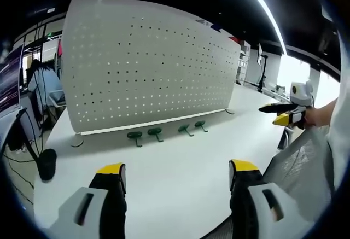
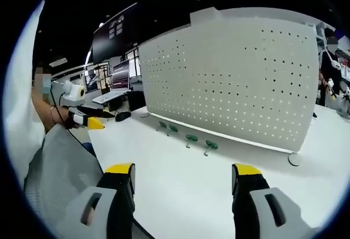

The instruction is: Insert the hook assembly into the mounting plate slot until the hook locks in place.

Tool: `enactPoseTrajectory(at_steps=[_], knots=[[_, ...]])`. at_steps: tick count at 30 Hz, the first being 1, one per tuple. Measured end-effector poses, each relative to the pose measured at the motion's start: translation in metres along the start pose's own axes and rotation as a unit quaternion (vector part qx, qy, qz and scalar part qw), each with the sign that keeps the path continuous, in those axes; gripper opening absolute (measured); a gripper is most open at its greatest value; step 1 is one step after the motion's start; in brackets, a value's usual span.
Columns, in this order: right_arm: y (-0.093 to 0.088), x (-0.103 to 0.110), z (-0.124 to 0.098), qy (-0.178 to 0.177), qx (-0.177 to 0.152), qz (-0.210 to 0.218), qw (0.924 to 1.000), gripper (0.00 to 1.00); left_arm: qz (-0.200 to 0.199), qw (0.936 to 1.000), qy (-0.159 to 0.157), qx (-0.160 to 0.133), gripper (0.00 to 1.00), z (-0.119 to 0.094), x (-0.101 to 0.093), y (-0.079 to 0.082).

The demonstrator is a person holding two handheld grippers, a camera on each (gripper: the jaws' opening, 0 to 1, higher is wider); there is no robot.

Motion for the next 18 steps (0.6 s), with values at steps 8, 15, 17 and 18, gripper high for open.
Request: enactPoseTrajectory(at_steps=[8,15,17,18], knots=[[0.002,0.0,0.0,0.003,-0.004,-0.001,1.0,0.68,0.048,0.998,-0.03,0.029,0.8,0.009,0.013,0.009],[0.002,0.001,0.001,0.004,-0.006,-0.002,1.0,0.68,0.084,0.9946,-0.04,0.048,0.76,0.021,0.026,0.019],[0.001,0.001,0.001,0.005,-0.008,-0.003,1.0,0.68,0.094,0.9933,-0.046,0.05,0.76,0.023,0.028,0.021],[0.001,0.001,0.001,0.006,-0.009,-0.003,0.9999,0.68,0.098,0.9928,-0.047,0.05,0.76,0.024,0.029,0.022]])
Point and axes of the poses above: the point that each gripper's makers call its tool centre point, and the gripper's own axes: z roughly forward along the fingers, x roughly to its left, y roughly out of its top, the point moved 8 cm from there along -z, roughly backward along the fingers, and after that the axes turned 5 degrees about x, right-handed, at the moved point
